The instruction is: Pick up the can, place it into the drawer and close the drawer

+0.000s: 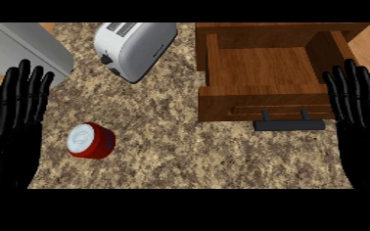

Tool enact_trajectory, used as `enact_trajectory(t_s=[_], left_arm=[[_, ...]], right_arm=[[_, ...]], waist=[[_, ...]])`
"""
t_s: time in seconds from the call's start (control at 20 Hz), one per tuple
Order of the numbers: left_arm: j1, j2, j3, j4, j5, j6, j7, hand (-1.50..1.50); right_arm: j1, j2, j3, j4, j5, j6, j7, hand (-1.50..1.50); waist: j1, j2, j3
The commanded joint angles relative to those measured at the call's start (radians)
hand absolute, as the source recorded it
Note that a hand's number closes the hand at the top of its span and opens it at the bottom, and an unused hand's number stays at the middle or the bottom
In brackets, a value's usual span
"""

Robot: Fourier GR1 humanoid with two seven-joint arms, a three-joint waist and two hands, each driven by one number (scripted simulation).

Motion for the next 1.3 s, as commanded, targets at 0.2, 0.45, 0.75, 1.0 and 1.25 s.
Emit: enact_trajectory(t_s=[0.2, 0.45, 0.75, 1.0, 1.25], left_arm=[[0.147, -0.093, 0.031, -0.166, -0.185, 0.214, 0.076, -1.50], [0.295, -0.095, 0.023, -0.146, -0.155, 0.496, 0.312, -1.50], [0.305, -0.096, -0.123, -0.171, -0.297, 0.649, 0.410, -1.50], [0.360, -0.096, -0.136, -0.270, -0.335, 0.615, 0.452, -1.50], [0.258, -0.088, -0.114, -0.189, -0.349, 0.636, 0.513, -1.50]], right_arm=[[-0.011, 0.033, -0.021, 0.005, -0.018, -0.028, -0.013, -1.50], [0.080, 0.050, -0.067, 0.062, -0.021, -0.084, 0.131, -1.50], [0.012, -0.001, -0.141, 0.129, -0.079, -0.040, 0.141, -1.50], [0.123, 0.041, -0.091, 0.055, -0.041, -0.037, 0.112, -1.50], [0.123, 0.039, -0.119, 0.023, -0.062, -0.028, 0.132, -1.50]], waist=[[0.037, -0.036, -0.021], [0.040, -0.035, -0.020], [0.016, -0.030, -0.021], [0.016, -0.032, -0.021], [0.013, -0.031, -0.021]])
